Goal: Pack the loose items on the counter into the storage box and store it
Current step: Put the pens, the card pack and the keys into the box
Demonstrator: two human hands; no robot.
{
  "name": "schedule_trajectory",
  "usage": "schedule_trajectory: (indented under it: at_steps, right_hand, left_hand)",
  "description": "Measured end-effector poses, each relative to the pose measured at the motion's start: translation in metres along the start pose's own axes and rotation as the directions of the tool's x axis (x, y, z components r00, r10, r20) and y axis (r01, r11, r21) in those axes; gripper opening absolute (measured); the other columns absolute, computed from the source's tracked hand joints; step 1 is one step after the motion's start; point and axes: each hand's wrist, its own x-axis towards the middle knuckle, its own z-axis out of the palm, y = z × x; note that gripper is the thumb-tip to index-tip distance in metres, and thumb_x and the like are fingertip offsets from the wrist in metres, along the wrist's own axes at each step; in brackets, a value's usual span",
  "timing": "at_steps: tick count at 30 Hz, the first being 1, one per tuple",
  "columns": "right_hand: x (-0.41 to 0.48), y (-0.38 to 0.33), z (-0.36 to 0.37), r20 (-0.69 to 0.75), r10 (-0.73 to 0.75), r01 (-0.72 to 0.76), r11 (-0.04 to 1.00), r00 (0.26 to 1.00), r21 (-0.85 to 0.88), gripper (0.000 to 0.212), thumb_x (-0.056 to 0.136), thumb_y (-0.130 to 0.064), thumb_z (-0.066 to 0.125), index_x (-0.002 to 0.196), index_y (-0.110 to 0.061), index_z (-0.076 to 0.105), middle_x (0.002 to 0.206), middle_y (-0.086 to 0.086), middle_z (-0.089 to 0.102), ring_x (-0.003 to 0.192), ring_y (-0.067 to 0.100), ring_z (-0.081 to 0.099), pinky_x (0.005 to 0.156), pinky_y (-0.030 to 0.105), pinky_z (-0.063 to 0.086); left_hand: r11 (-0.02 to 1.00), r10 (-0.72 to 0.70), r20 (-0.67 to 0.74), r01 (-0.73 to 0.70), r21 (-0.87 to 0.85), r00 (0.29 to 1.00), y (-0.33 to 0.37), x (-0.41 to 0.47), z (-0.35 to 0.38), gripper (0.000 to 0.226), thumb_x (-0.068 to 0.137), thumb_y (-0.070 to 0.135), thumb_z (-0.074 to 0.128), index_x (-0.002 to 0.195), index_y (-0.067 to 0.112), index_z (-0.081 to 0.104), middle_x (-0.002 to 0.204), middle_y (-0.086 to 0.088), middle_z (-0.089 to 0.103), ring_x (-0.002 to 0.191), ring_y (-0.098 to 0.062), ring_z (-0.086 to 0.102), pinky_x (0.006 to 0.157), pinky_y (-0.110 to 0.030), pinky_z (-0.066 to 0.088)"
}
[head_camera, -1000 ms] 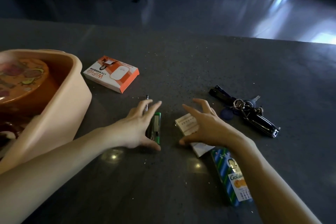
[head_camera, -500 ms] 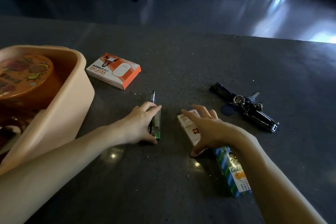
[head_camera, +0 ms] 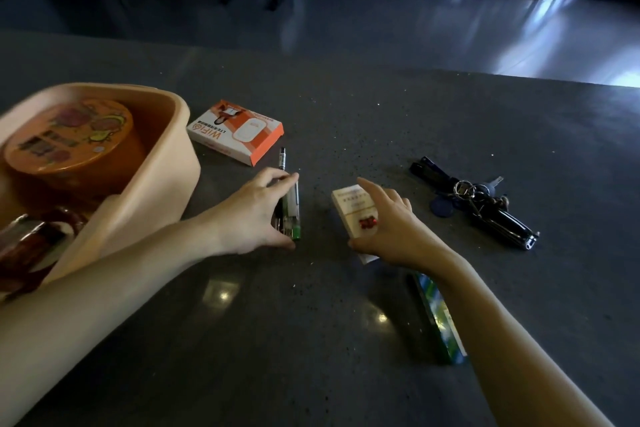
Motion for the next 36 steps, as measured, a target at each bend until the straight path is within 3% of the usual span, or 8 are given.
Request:
schedule_trajectory:
  at_steps: [8, 12, 14, 20, 23, 26, 28, 36]
  right_hand:
    - [0.01, -0.075, 0.009, -0.107, -0.112, 0.123, 0.988, 0.988, 0.094, 0.093, 0.069, -0.026, 0.073, 0.142, -0.039, 0.016, 0.139, 0.0, 0.033, 0.127, 0.024, 0.029, 0.084, 0.035, 0.037]
    - [0.01, -0.139, 0.018, -0.15, -0.173, 0.195, 0.97, 0.973, 0.145, 0.091, 0.068, -0.028, 0.073, 0.14, -0.039, 0.019, 0.137, 0.001, 0.037, 0.124, 0.025, 0.037, 0.094, 0.051, 0.043]
    - [0.008, -0.172, 0.026, -0.178, -0.218, 0.246, 0.957, 0.959, 0.152, 0.09, 0.068, -0.029, 0.073, 0.14, -0.04, 0.02, 0.137, 0.001, 0.039, 0.125, 0.024, 0.037, 0.097, 0.052, 0.041]
    - [0.004, -0.264, 0.075, -0.285, -0.265, 0.33, 0.92, 0.921, 0.21, 0.084, 0.068, -0.027, 0.076, 0.137, -0.035, 0.03, 0.134, -0.001, 0.043, 0.12, 0.017, 0.043, 0.084, 0.027, 0.043]
    - [0.003, -0.294, 0.106, -0.225, -0.258, 0.296, 0.943, 0.94, 0.154, 0.085, 0.067, -0.034, 0.075, 0.137, -0.037, 0.027, 0.135, -0.001, 0.039, 0.117, 0.019, 0.044, 0.087, 0.036, 0.046]
    - [0.004, -0.309, 0.132, -0.159, -0.2, 0.214, 0.974, 0.967, 0.074, 0.085, 0.067, -0.038, 0.074, 0.137, -0.037, 0.025, 0.131, -0.001, 0.038, 0.115, 0.021, 0.041, 0.092, 0.043, 0.044]
    - [0.007, -0.314, 0.145, -0.088, -0.147, 0.151, 0.988, 0.985, 0.043, 0.082, 0.069, -0.038, 0.073, 0.136, -0.037, 0.026, 0.129, 0.0, 0.037, 0.115, 0.022, 0.039, 0.093, 0.046, 0.044]
    - [0.02, -0.336, 0.192, 0.148, -0.025, 0.043, 0.992, 0.989, -0.115, 0.085, 0.076, -0.041, 0.068, 0.141, -0.024, 0.017, 0.139, 0.012, 0.026, 0.127, 0.032, 0.027, 0.096, 0.04, 0.034]
  left_hand:
    - [0.998, 0.009, -0.243, 0.006, 0.061, 0.97, -0.006, -0.069, -0.061, 0.108, 0.061, 0.041, 0.08, 0.147, 0.022, 0.019, 0.148, 0.006, 0.02, 0.13, -0.009, 0.028, 0.107, -0.02, 0.022]
    - [0.994, 0.037, -0.301, -0.004, 0.113, 0.953, -0.039, -0.115, -0.106, 0.107, 0.059, 0.042, 0.08, 0.147, 0.024, 0.021, 0.145, 0.011, 0.023, 0.118, 0.005, 0.023, 0.098, -0.004, 0.017]
    - [0.994, 0.011, -0.325, 0.025, 0.106, 0.946, -0.064, -0.136, -0.125, 0.107, 0.058, 0.046, 0.078, 0.146, 0.029, 0.02, 0.145, 0.016, 0.022, 0.118, 0.003, 0.025, 0.1, -0.015, 0.022]
    - [1.0, -0.021, -0.281, 0.025, 0.012, 0.96, -0.147, -0.182, -0.163, 0.113, 0.046, 0.053, 0.07, 0.146, 0.032, 0.02, 0.14, 0.02, 0.023, 0.113, 0.0, 0.036, 0.092, -0.014, 0.034]
    - [1.0, -0.011, -0.27, 0.009, -0.007, 0.963, -0.179, -0.196, -0.175, 0.112, 0.045, 0.053, 0.07, 0.144, 0.034, 0.021, 0.132, 0.021, 0.026, 0.103, -0.001, 0.044, 0.076, -0.005, 0.036]
    - [0.999, 0.008, -0.25, -0.019, -0.041, 0.968, -0.196, -0.201, -0.183, 0.11, 0.044, 0.055, 0.068, 0.142, 0.04, 0.019, 0.129, 0.021, 0.026, 0.101, -0.006, 0.051, 0.085, -0.018, 0.043]
    - [0.998, 0.027, -0.229, -0.037, -0.041, 0.973, -0.204, -0.201, -0.184, 0.11, 0.045, 0.054, 0.068, 0.142, 0.039, 0.019, 0.133, 0.018, 0.027, 0.1, -0.005, 0.049, 0.084, -0.009, 0.041]
    - [0.997, 0.058, -0.172, -0.068, -0.048, 0.983, -0.226, -0.197, -0.18, 0.106, 0.061, 0.033, 0.08, 0.146, 0.03, 0.018, 0.14, 0.016, 0.024, 0.111, 0.003, 0.035, 0.076, 0.009, 0.027]
